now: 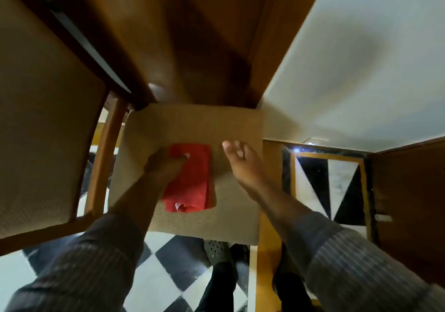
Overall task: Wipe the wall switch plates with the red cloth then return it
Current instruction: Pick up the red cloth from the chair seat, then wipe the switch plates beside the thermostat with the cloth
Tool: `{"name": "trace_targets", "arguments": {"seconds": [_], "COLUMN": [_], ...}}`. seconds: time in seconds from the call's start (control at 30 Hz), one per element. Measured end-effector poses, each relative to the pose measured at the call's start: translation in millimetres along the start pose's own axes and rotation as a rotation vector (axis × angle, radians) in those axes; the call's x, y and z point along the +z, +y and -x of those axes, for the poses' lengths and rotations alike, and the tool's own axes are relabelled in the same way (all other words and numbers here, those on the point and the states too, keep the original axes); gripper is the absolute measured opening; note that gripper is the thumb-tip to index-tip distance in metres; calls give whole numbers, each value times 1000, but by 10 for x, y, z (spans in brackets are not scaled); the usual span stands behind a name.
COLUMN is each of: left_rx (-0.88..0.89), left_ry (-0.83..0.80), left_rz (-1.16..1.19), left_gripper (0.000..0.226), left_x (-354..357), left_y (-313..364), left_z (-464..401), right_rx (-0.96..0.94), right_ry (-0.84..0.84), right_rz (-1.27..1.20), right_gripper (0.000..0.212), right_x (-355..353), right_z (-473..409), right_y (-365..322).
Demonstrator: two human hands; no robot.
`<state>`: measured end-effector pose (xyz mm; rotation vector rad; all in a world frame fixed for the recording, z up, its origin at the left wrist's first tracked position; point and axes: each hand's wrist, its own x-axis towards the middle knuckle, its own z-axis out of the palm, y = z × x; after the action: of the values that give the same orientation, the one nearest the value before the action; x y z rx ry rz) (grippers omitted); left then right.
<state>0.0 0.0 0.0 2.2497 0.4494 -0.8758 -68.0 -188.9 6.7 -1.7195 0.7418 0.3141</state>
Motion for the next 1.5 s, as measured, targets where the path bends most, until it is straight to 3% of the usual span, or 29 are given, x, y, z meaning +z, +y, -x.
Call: {"name": "trace_targets", "arguments": {"seconds": [0.13,0.23,0.37,0.7,0.83,1.1,1.5], "left_rx": [-88,-92,-107,-40,196,581,866], "left_ry": [-33,59,58,5,-10,-8,-3], "left_rz": [124,119,245,480,392,336,451], "left_gripper": [62,54,45,29,31,6,15], "left_x": [165,252,242,233,243,486,1078], "left_y": [-285,-419,-505,-180,372,1911,3635], "left_z": [-195,-351,-510,-244,64,1079,3053], "right_rx": [73,93,114,97,7,-159,-476], "right_ry": [-101,-105,-56,-9,64,243,391], "right_rz": [136,223,116,-96,-127,-221,-282], "right_gripper": [42,28,6,27,32,29,30], "right_x": [446,693,861,588,-43,-1835,-4147], "right_z": [-222,-409,-553,-412,-224,369,1508], "right_y": [257,338,369,97,-188,-881,-1534]}}
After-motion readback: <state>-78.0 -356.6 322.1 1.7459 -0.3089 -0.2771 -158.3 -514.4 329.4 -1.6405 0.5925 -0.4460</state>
